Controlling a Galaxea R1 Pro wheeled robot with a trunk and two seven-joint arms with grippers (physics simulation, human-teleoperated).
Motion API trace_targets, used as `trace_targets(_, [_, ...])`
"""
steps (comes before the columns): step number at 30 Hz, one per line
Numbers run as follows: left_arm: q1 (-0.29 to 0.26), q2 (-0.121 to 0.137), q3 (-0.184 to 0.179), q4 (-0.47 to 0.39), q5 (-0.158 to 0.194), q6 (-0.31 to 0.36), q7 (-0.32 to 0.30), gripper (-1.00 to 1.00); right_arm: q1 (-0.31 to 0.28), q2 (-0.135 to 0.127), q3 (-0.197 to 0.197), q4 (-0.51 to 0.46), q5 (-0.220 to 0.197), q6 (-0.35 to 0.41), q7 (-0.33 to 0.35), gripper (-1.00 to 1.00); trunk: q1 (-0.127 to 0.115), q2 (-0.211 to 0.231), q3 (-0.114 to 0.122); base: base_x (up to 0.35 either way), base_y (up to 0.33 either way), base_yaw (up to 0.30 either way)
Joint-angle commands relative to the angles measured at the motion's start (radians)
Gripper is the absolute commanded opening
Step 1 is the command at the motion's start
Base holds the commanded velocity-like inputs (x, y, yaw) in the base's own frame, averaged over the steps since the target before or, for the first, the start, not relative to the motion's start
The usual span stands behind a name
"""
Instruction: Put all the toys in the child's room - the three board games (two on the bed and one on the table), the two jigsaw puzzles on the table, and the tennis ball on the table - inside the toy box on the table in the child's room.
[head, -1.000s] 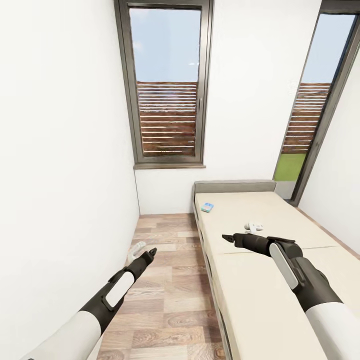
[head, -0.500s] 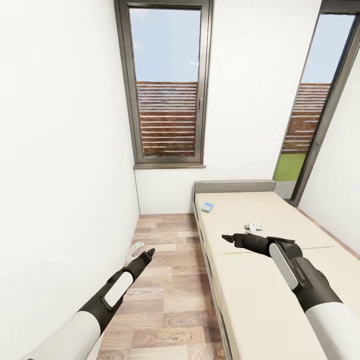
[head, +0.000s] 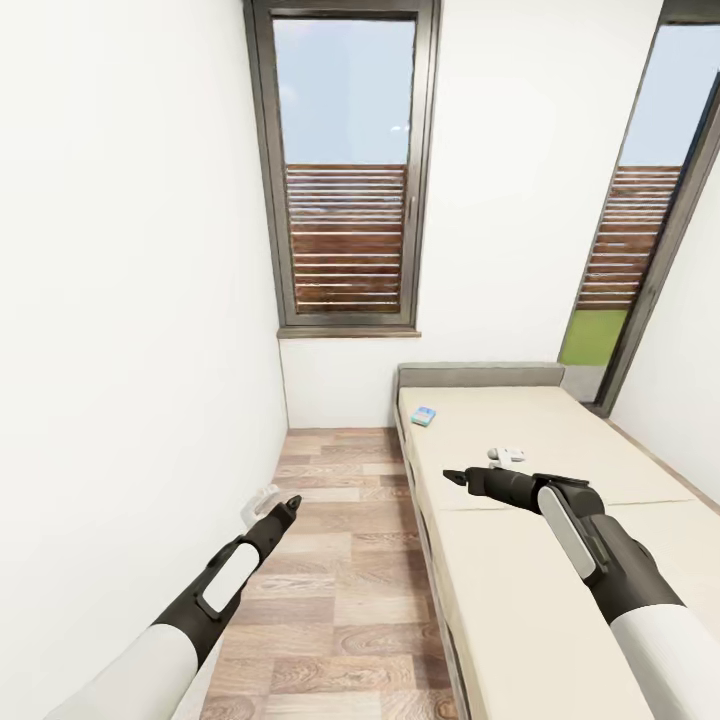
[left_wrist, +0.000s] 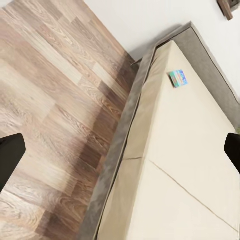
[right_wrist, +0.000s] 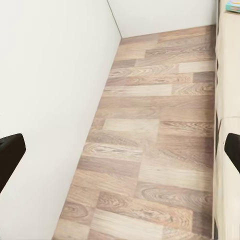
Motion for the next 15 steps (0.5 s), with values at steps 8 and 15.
trace_targets(8, [-0.001, -0.003, -0.005, -0.002, 0.005, 0.007, 0.006, 1.00, -0.001, -0.001, 0.000, -0.002, 0.001, 0.004, 0.002, 1.00, 0.001, -0.002, 0.001, 0.000, 0.000, 0.125])
trace_targets(15, [-0.009, -0.010, -0.009, -0.002, 0.005, 0.015, 0.002, 1.00, -0.001, -0.001, -0.002, -0.002, -0.001, 0.004, 0.006, 1.00, 0.001, -0.002, 0.001, 0.000, 0.000, 0.149])
